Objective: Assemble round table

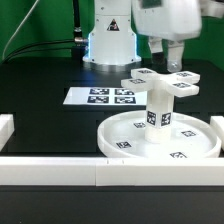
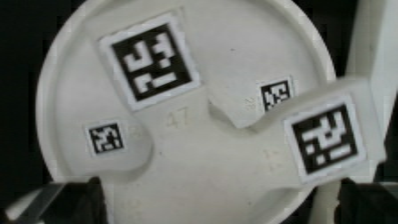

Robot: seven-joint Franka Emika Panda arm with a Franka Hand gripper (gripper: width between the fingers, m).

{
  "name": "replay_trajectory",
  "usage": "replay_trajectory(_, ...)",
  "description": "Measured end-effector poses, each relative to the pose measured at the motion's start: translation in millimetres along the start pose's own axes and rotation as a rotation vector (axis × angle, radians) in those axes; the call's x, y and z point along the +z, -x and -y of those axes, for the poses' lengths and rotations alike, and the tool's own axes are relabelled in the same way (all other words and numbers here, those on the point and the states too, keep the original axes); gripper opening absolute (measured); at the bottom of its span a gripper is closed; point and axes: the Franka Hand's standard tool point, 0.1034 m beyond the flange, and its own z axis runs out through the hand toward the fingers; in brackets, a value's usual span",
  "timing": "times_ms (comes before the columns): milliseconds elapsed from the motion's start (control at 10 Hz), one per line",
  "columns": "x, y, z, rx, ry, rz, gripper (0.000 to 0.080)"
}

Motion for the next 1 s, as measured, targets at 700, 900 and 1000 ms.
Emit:
replay_trajectory(700, -4.7, 4.0, 13.1, -0.703, 0.044, 0.005, 0.0649)
replay_trajectory(900, -5.5, 0.9, 10.2, -0.93, 0.06, 0.026, 0.0649)
replay_trajectory(1000, -5.4, 2.0, 10.2, -1.028, 0.071, 0.021, 0.0649)
